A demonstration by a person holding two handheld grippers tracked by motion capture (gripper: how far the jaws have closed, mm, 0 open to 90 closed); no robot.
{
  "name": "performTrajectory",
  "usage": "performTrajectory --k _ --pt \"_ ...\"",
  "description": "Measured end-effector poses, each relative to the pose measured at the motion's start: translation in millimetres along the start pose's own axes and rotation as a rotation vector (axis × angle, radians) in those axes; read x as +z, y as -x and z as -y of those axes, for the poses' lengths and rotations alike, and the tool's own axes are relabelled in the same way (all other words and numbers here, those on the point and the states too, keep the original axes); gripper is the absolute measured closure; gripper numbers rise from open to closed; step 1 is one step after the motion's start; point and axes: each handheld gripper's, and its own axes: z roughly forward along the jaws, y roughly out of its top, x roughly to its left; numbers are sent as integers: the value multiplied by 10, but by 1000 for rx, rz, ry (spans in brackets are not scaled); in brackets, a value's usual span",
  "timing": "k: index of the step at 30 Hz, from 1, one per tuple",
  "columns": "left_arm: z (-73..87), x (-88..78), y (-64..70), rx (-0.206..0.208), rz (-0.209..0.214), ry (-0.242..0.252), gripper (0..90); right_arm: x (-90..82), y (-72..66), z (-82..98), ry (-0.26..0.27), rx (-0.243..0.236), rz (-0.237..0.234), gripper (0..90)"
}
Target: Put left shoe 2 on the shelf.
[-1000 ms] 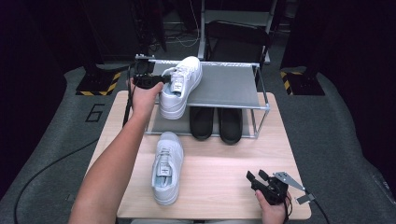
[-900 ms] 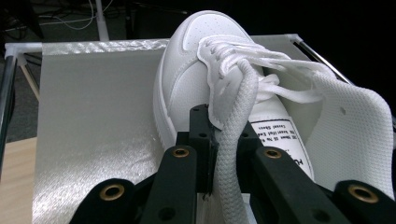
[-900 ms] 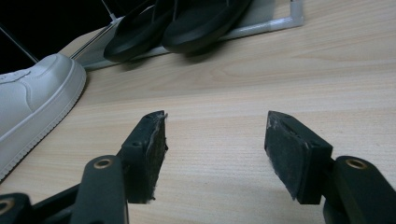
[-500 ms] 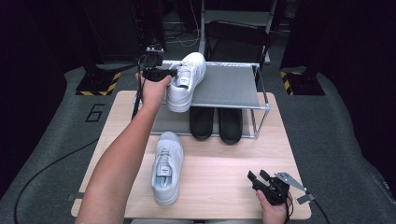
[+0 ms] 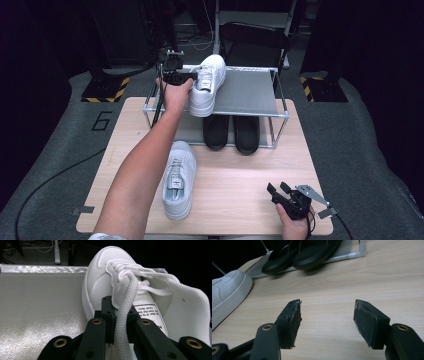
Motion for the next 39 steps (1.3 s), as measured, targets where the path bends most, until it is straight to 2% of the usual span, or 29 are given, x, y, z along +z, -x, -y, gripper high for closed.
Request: performTrajectory --k 4,9,13,15,22,26,30,31,36,38,39 --pt "-9 53 14 -36 -5 5 831 -4 10 1 -1 0 -1 384" --pt "-1 148 75 -27 -19 3 832 7 7 -1 -3 -1 -2 384" --pt "21 219 102 -51 -9 0 831 3 -8 -1 -6 -15 -3 385" --pt "23 232 114 -46 -9 -5 831 -2 -12 -7 -2 -23 5 385" --pt "7 253 140 -68 -32 9 830 -12 -18 -22 16 -18 0 386" --pt "12 278 151 -75 -28 8 830 -4 -27 -23 16 -24 -5 386" --pt "24 303 164 -104 -25 18 828 -1 -19 -21 12 -26 -6 386" --pt "34 310 172 -104 -26 27 828 -1 -24 -24 18 -15 -6 385" --pt "39 339 154 -87 -11 -1 800 -2 -26 -21 16 -18 -12 386" --pt "26 338 174 -71 -16 -11 790 1 -31 -19 14 -21 -11 385" --pt "18 340 176 -49 -16 -14 783 5 -35 -20 14 -22 -13 386"
